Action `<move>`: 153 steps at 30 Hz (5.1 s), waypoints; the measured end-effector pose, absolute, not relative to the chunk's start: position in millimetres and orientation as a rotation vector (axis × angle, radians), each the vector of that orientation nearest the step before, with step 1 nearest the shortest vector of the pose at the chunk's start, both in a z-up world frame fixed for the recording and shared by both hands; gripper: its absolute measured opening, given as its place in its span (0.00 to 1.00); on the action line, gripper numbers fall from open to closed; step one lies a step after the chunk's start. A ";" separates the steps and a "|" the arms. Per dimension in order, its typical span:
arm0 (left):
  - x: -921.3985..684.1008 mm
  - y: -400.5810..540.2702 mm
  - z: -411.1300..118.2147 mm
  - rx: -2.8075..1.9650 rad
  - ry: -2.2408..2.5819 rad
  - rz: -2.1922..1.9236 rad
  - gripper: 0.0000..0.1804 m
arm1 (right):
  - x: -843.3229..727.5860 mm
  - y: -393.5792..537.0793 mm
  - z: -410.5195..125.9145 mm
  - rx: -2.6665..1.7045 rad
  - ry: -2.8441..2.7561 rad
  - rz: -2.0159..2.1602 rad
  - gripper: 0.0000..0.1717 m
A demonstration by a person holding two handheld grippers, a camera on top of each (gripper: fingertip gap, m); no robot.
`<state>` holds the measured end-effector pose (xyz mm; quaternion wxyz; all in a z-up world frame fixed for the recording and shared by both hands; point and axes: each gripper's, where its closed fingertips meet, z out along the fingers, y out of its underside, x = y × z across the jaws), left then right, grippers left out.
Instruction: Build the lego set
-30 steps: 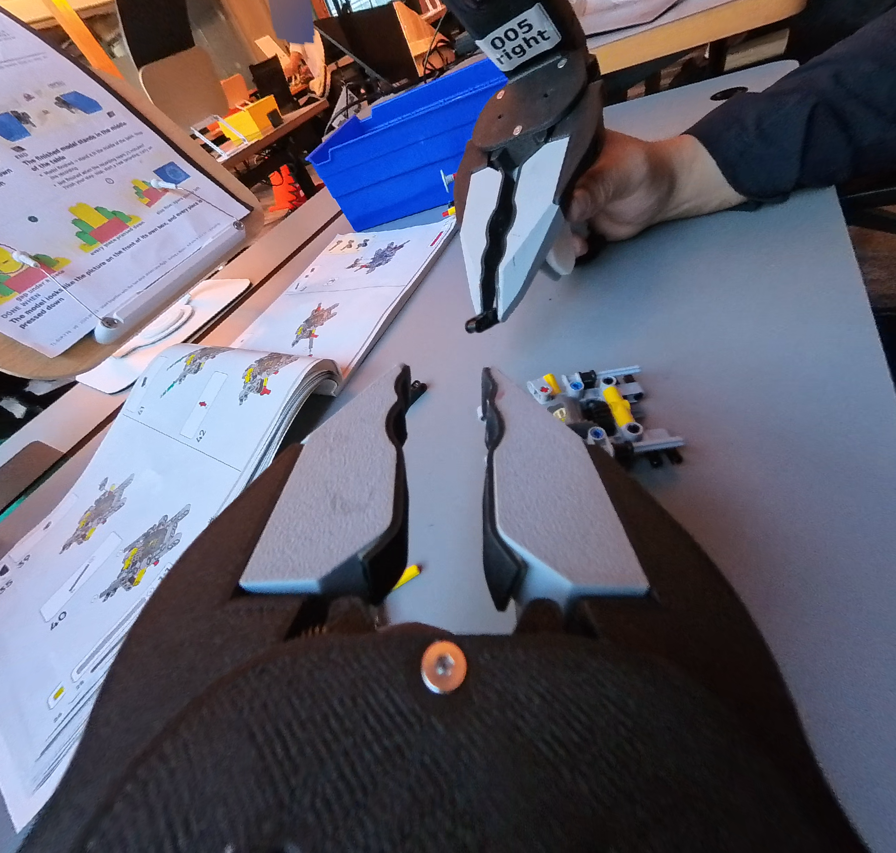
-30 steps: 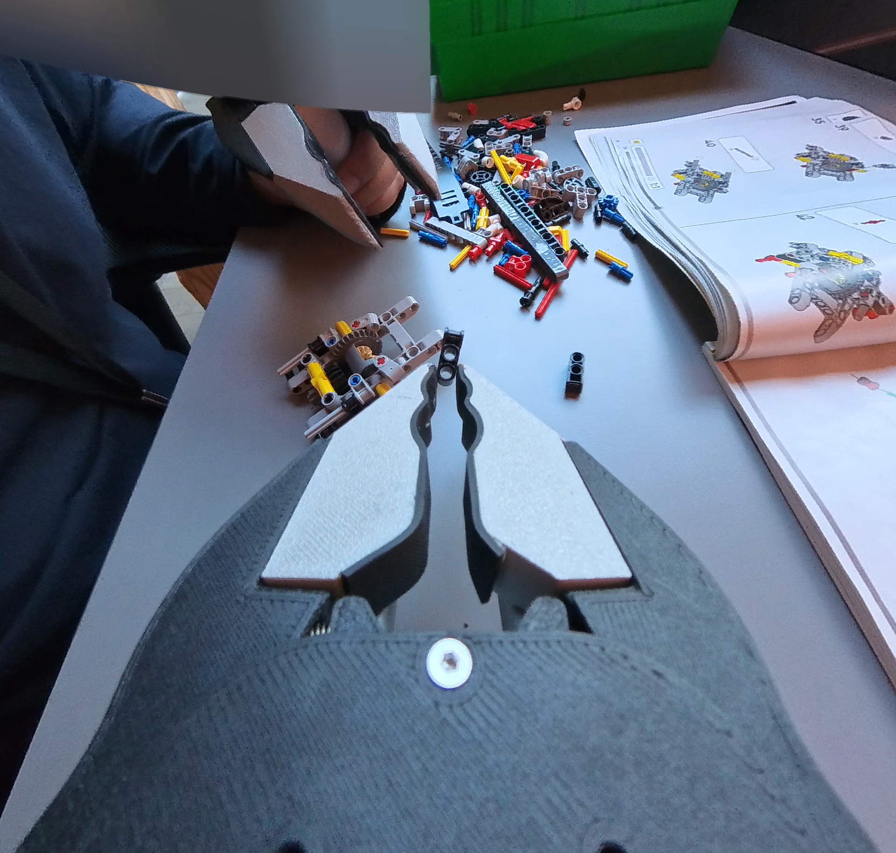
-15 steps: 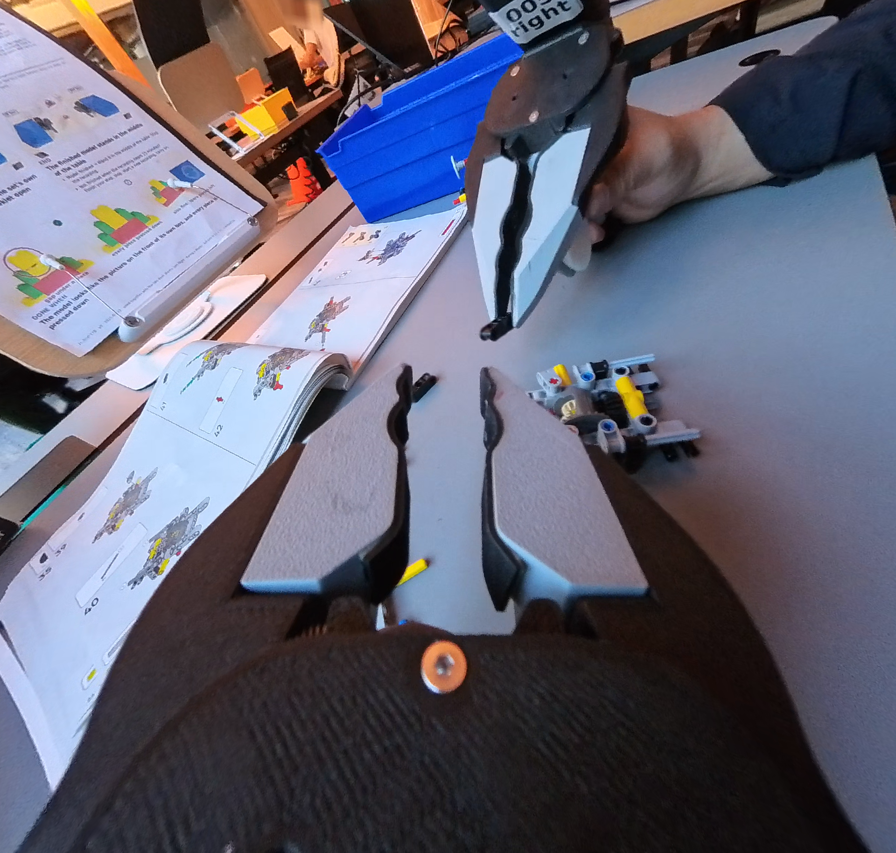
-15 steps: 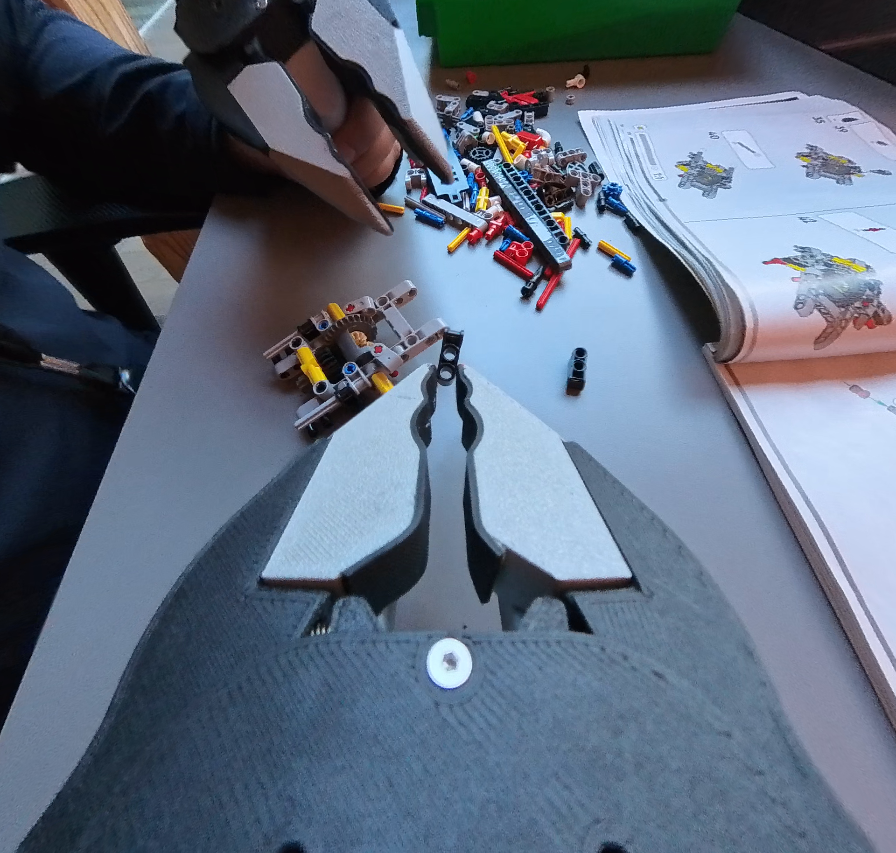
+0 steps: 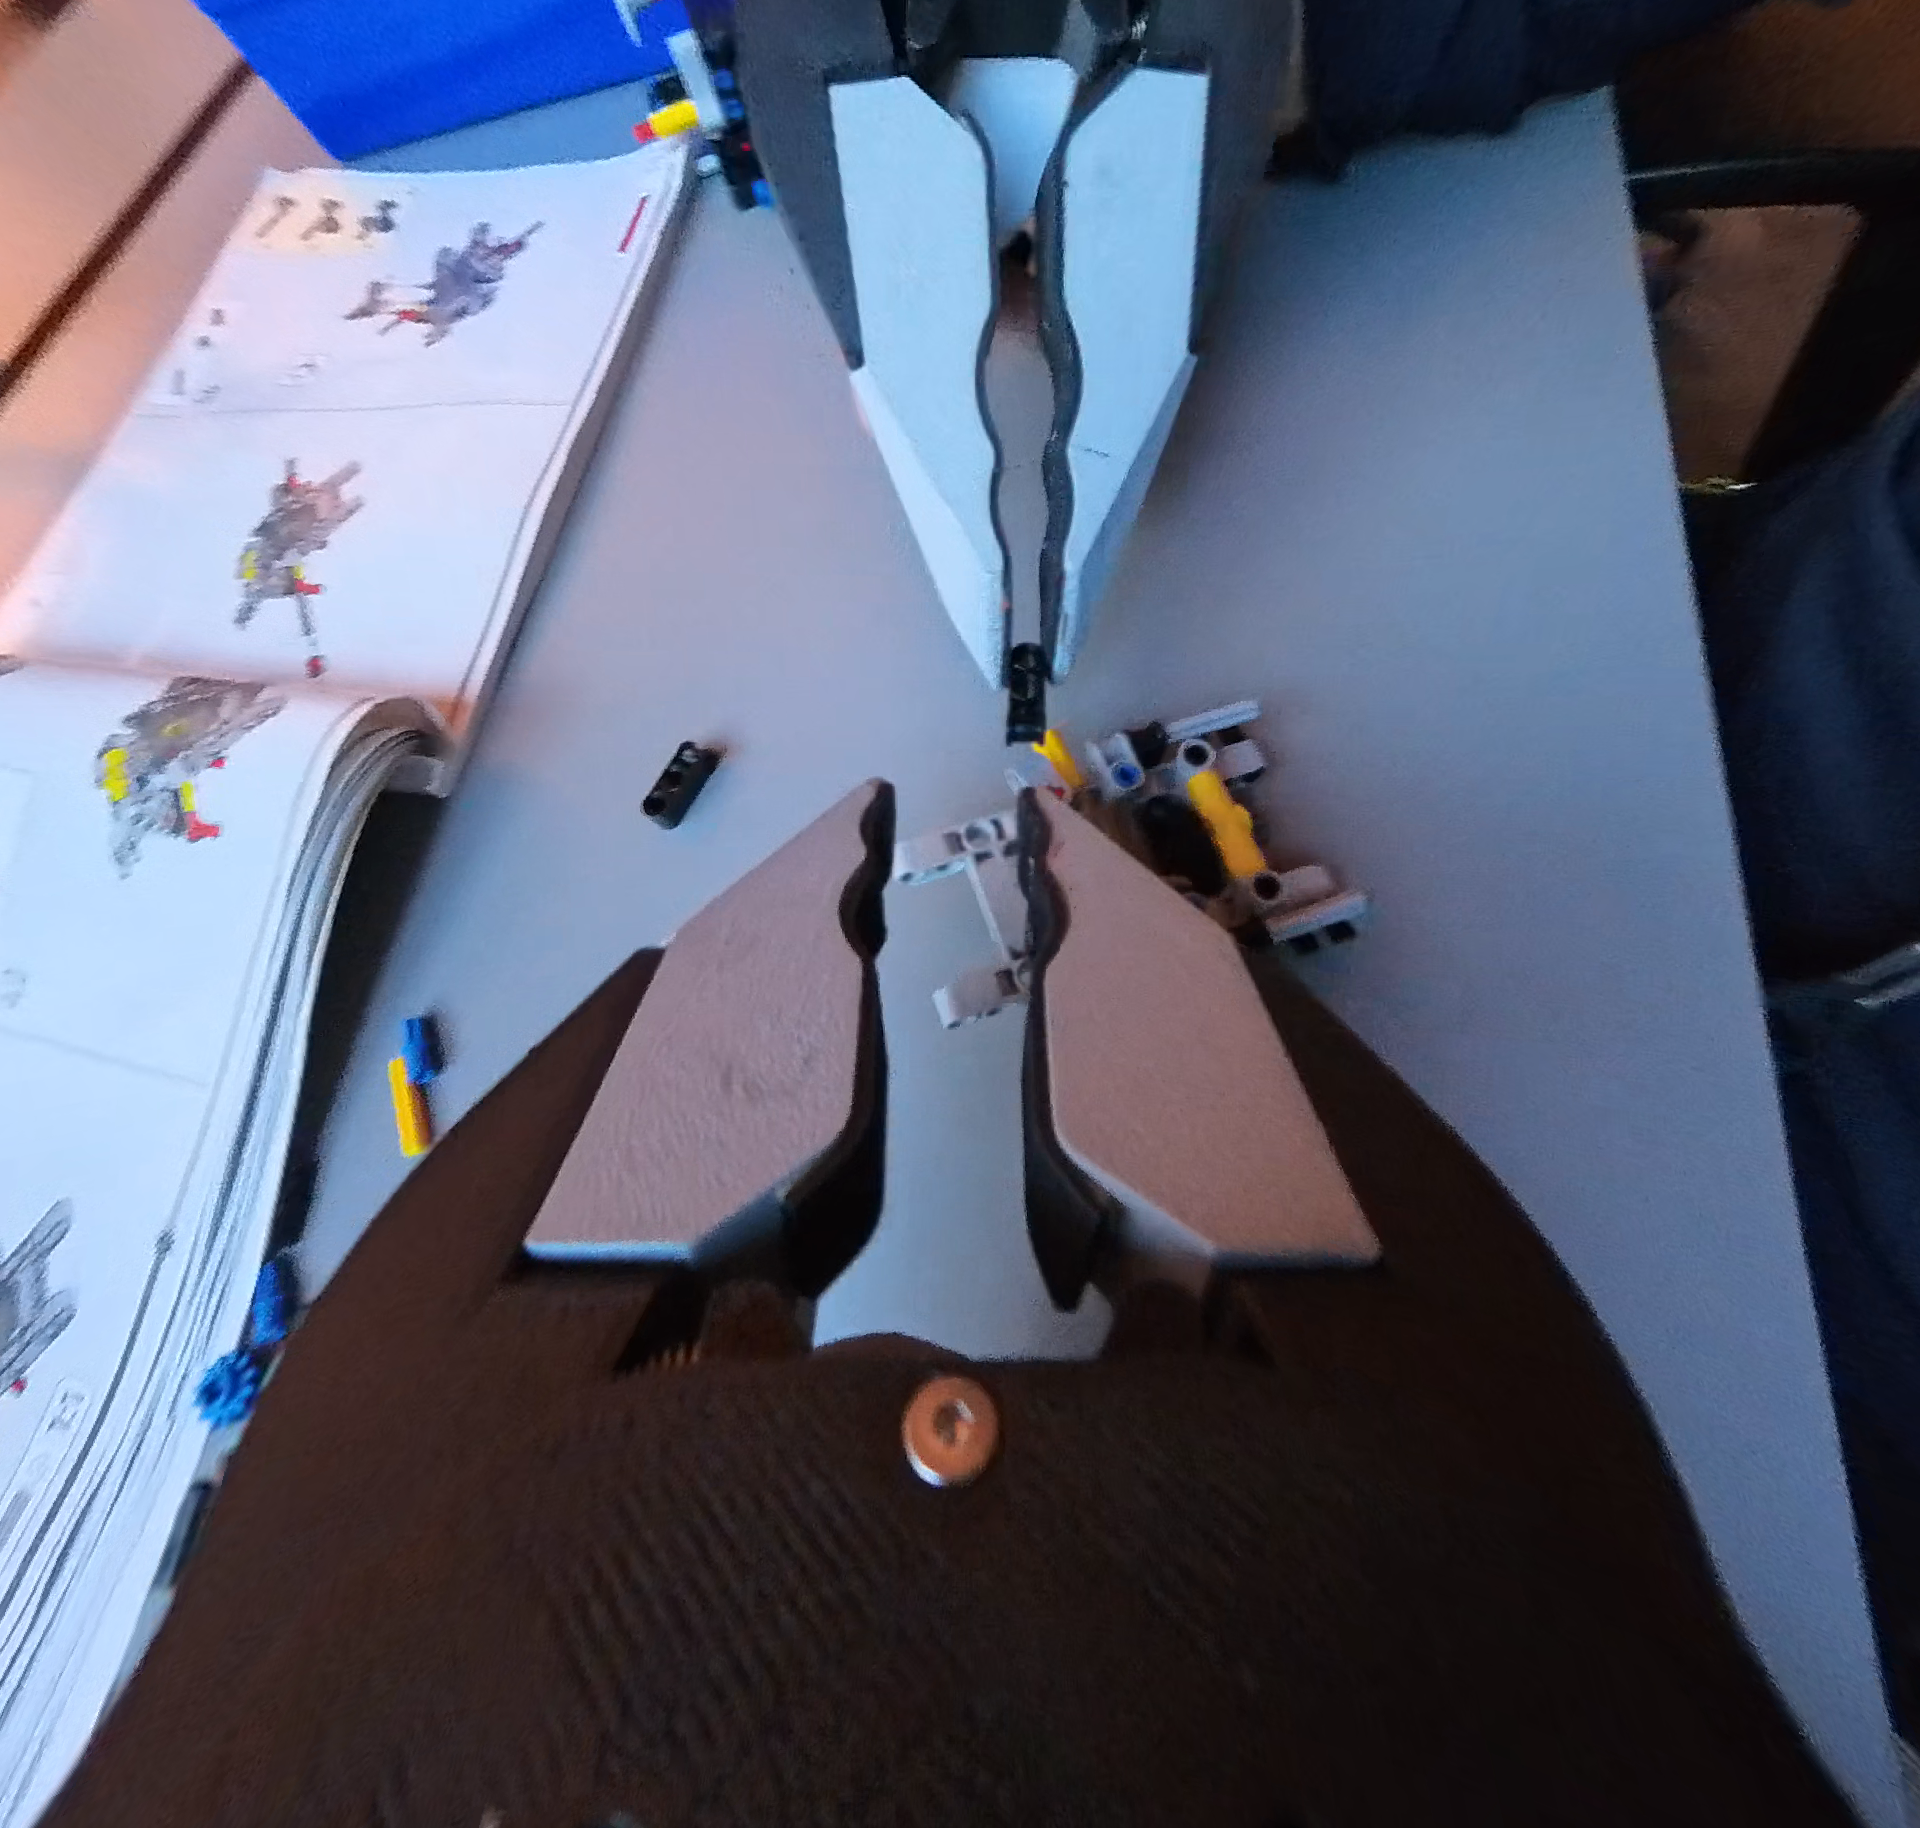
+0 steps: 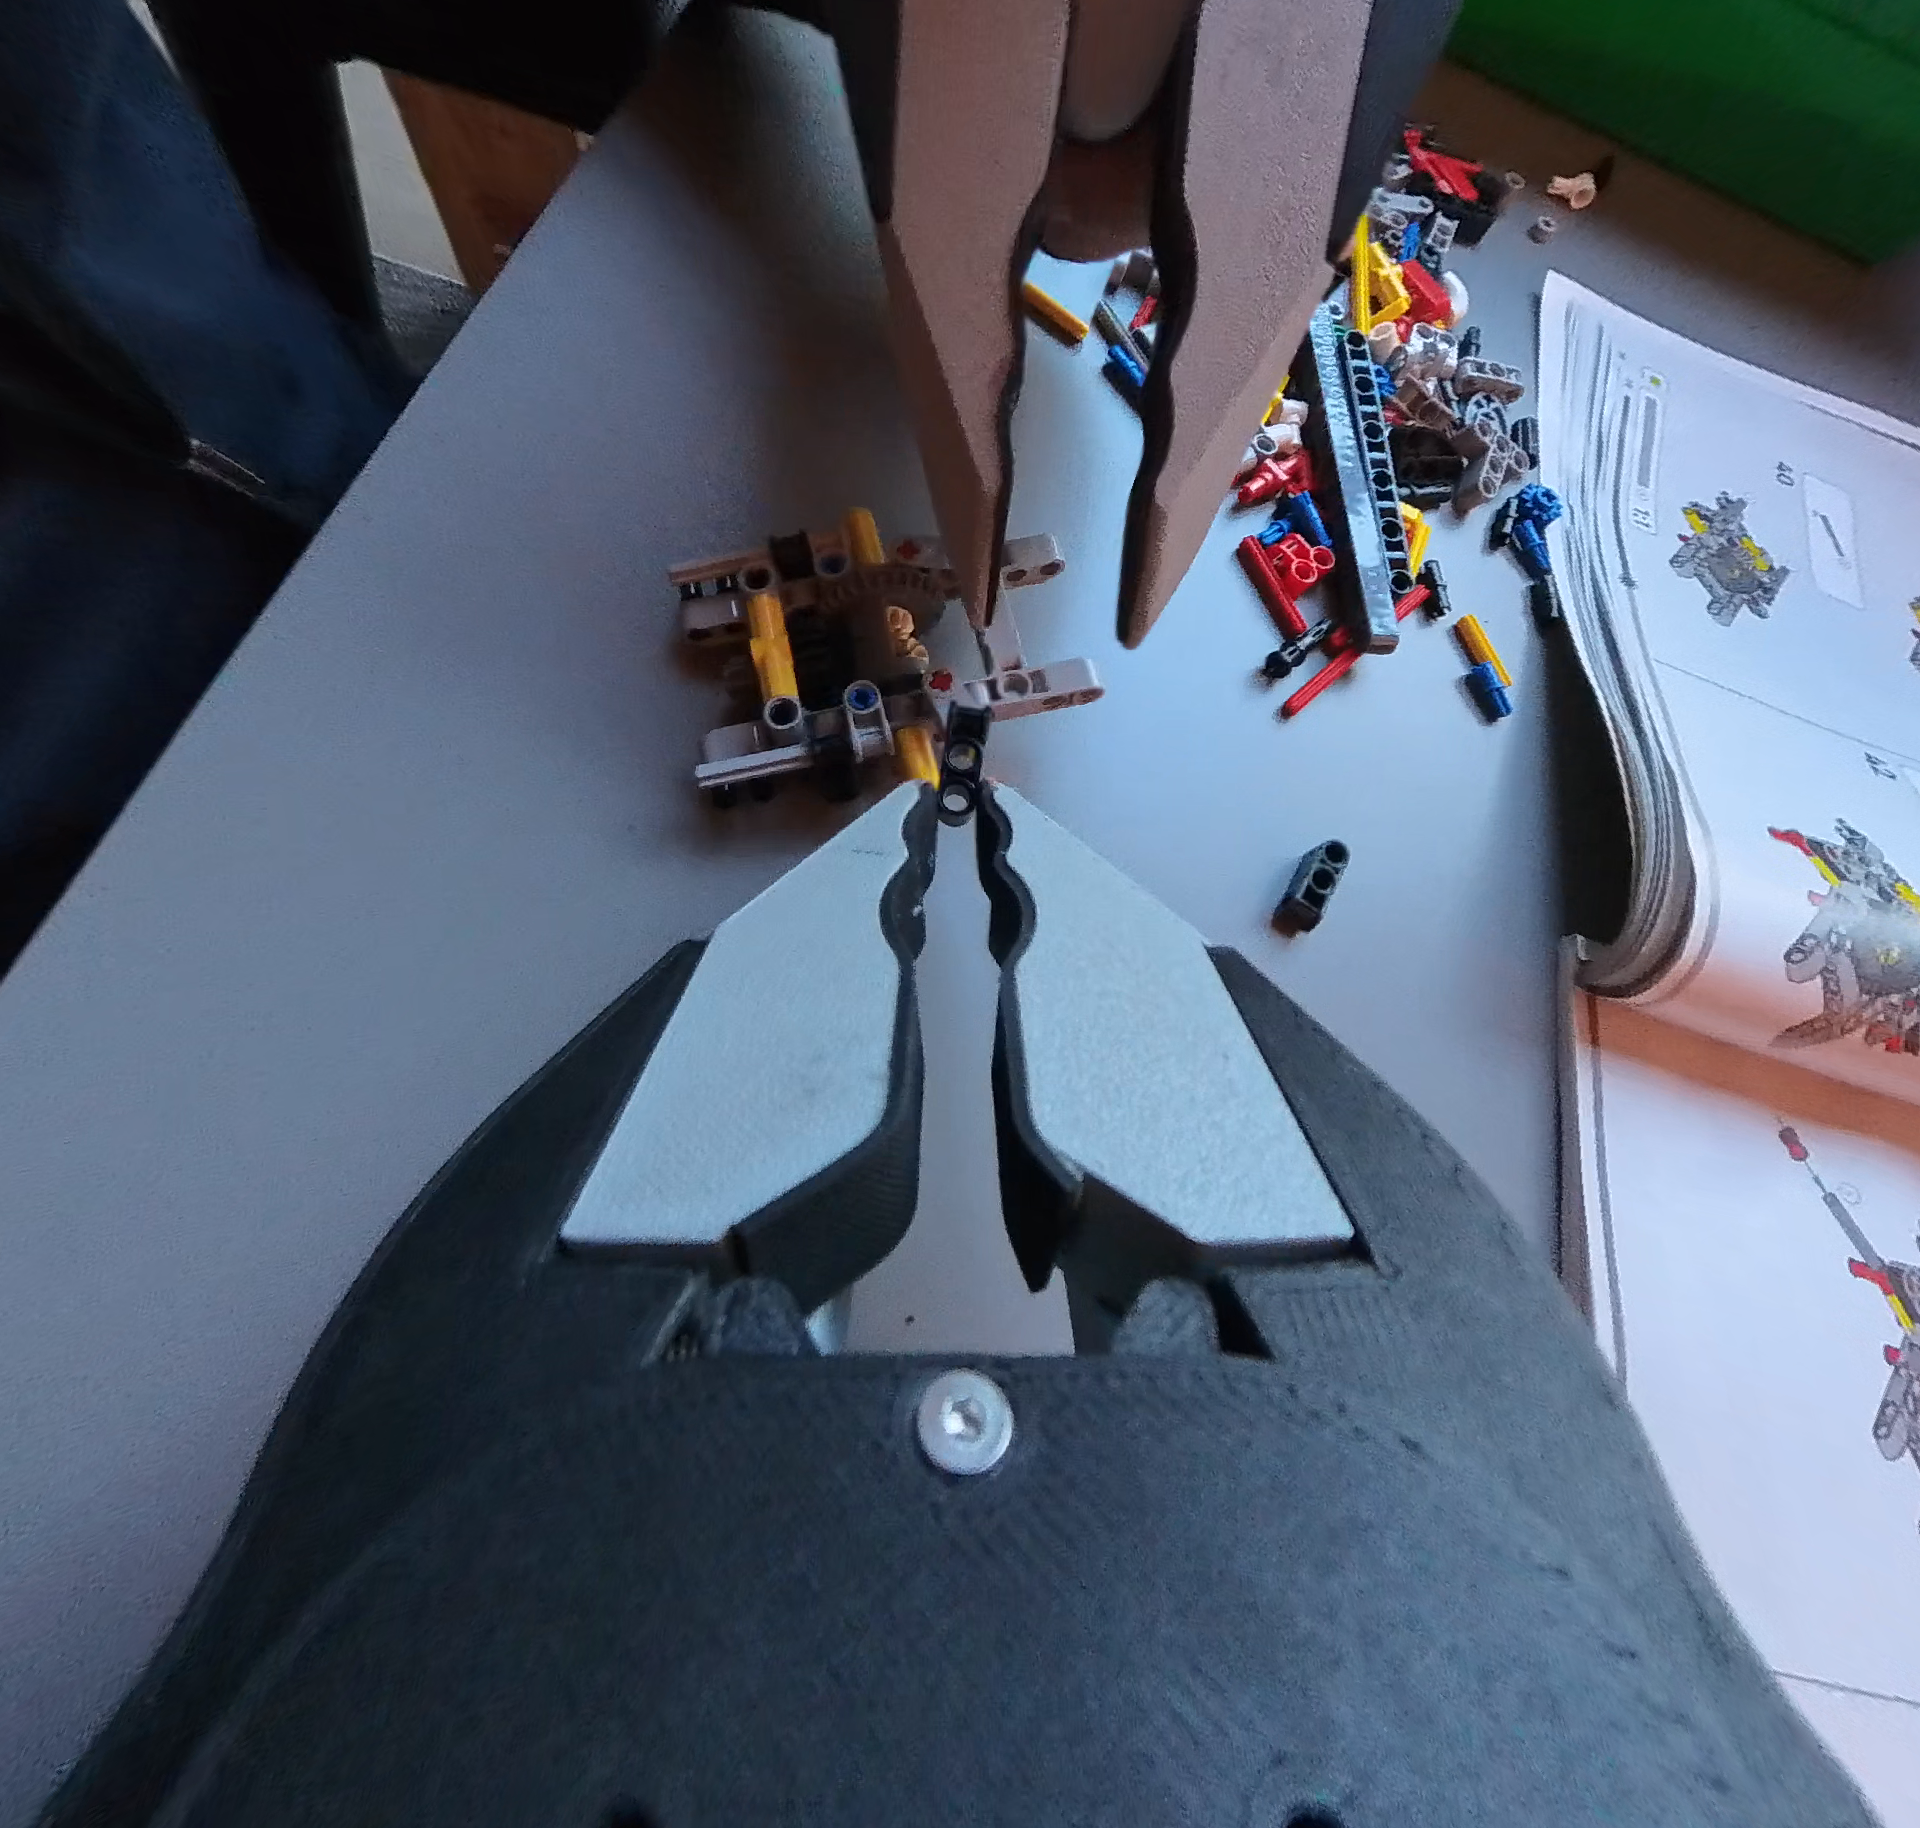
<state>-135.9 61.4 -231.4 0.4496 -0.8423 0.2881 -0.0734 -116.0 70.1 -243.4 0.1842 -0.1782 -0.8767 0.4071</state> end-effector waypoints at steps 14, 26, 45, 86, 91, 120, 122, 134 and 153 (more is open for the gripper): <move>-109.4 49.7 -233.2 -2.160 0.697 -0.415 0.25 | -109.4 63.6 -250.1 -0.403 -2.476 1.079 0.02; -101.6 47.1 -252.6 -2.160 0.982 -0.482 0.25 | -107.7 63.9 -245.3 -0.304 -2.428 1.022 0.02; -109.7 57.8 -243.7 -2.107 1.074 -0.441 0.00 | -108.0 70.3 -250.3 -0.399 -2.457 1.110 0.03; -90.0 30.6 -263.6 -2.059 1.227 -0.073 0.28 | -105.5 61.5 -258.3 -0.372 -2.516 1.120 0.03; -91.9 29.4 -263.5 -2.053 1.216 -0.087 0.29 | -106.3 62.3 -258.5 -0.391 -2.518 1.136 0.03; -88.5 36.9 -253.8 -2.213 0.791 0.044 0.22 | -106.2 54.4 -256.9 -0.415 -2.501 1.118 0.03; -87.4 36.6 -255.9 -2.222 0.786 0.032 0.23 | -105.9 54.3 -257.1 -0.418 -2.503 1.122 0.03; -90.8 38.3 -256.6 -2.202 0.717 0.062 0.22 | -106.3 56.8 -256.5 -0.504 -2.519 1.218 0.03; -90.8 39.6 -256.1 -2.105 0.669 0.082 0.22 | -107.3 57.0 -256.3 -0.555 -2.535 1.254 0.03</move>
